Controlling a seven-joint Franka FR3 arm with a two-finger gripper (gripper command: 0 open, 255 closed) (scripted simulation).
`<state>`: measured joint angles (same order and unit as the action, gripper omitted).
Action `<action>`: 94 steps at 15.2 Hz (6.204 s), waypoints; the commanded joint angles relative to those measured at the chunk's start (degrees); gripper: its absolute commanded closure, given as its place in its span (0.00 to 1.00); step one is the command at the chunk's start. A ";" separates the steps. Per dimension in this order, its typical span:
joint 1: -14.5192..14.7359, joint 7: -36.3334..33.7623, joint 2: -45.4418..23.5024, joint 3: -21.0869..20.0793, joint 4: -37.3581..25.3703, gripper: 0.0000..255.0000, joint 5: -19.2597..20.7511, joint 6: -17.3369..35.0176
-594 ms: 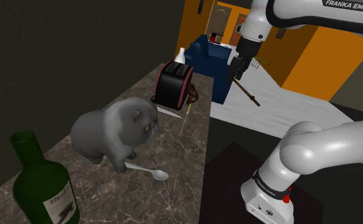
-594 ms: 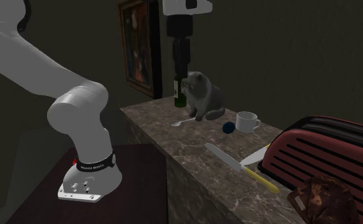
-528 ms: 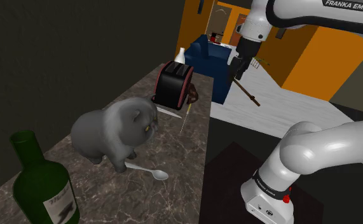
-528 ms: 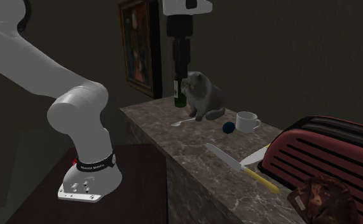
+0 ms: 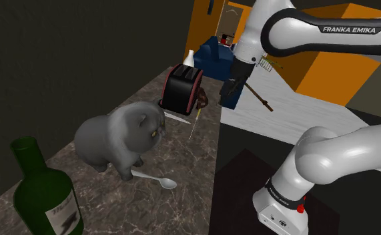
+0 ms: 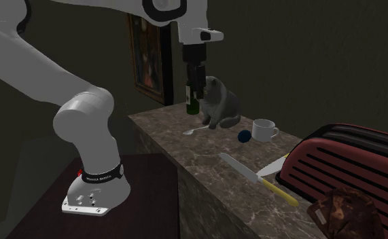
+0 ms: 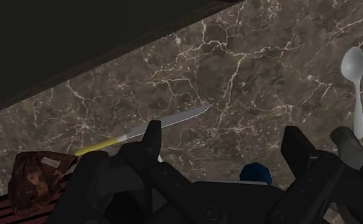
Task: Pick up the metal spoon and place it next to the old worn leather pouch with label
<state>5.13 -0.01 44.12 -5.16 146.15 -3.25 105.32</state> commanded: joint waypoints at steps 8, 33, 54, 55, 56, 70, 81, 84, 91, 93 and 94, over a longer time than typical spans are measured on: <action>5.47 -4.17 -7.36 -7.14 7.29 0.00 -6.11 18.20; 7.44 -37.14 -53.14 -23.72 -1.82 0.00 21.44 60.46; 8.94 -39.13 -54.88 -21.78 -2.64 1.00 24.08 61.19; 8.18 -37.92 -54.02 -22.82 -2.52 1.00 22.51 60.54; 7.48 -36.70 -53.16 -23.80 -2.42 1.00 20.92 59.88; 4.98 -22.51 -41.23 -28.94 -3.35 1.00 1.74 49.22; 6.38 -17.84 -33.94 -27.39 -6.44 1.00 -4.62 39.73; 6.65 -17.15 -32.33 -26.87 -7.55 1.00 -5.52 37.15; 7.06 -16.08 -29.19 -25.72 -10.56 1.00 -6.84 31.22; 6.95 -14.08 -28.02 -24.44 -9.59 1.00 -7.72 30.92; 6.83 -12.16 -27.02 -23.17 -8.56 1.00 -8.44 30.84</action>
<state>12.23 -14.01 16.41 -29.54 137.28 -11.17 136.42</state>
